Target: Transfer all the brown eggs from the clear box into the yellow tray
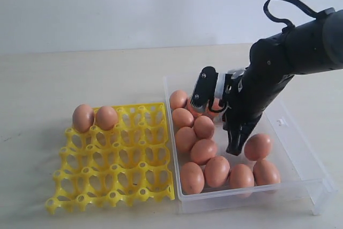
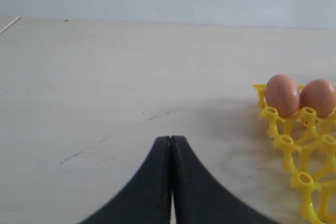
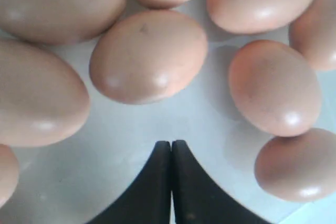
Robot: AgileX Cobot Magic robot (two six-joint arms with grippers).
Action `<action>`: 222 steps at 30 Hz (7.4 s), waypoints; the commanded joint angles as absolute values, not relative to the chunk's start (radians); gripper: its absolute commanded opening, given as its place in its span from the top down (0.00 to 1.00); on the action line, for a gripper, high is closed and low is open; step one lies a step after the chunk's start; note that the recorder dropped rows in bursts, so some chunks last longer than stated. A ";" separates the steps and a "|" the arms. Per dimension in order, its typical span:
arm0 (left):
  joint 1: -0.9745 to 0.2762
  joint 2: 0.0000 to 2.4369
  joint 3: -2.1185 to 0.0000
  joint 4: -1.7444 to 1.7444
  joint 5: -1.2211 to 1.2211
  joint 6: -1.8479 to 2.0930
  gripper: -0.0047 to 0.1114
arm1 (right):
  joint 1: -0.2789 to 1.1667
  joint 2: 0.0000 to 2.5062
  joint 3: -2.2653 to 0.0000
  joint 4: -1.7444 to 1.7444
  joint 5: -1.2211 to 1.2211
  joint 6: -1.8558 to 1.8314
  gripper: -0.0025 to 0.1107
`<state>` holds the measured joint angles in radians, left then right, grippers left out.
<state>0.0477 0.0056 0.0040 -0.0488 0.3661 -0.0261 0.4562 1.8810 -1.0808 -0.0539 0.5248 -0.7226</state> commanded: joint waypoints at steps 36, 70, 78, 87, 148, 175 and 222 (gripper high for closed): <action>0.042 0.000 0.000 -0.054 0.356 -0.031 0.96 | 0.453 1.905 -1.104 0.288 0.413 0.000 0.42; 0.042 0.000 0.000 -0.054 0.356 -0.031 0.96 | 0.483 1.791 -1.073 0.218 0.176 -0.061 0.98; 0.042 0.000 0.000 -0.054 0.356 -0.031 0.96 | 0.597 1.826 -1.033 -0.100 -0.146 0.177 0.98; 0.042 0.000 0.000 -0.054 0.356 -0.031 0.96 | 0.628 1.961 -1.033 -0.542 -0.482 0.644 0.98; 0.042 0.000 0.000 -0.054 0.356 -0.031 0.96 | 0.557 1.742 -1.204 -0.349 0.709 -0.200 0.98; 0.042 0.000 0.000 -0.054 0.356 -0.031 0.96 | 0.434 1.906 -1.204 -0.137 0.766 -0.847 0.42; 0.042 0.000 0.000 -0.054 0.356 -0.031 0.96 | 0.614 1.986 -1.142 -0.630 -0.347 0.681 0.98</action>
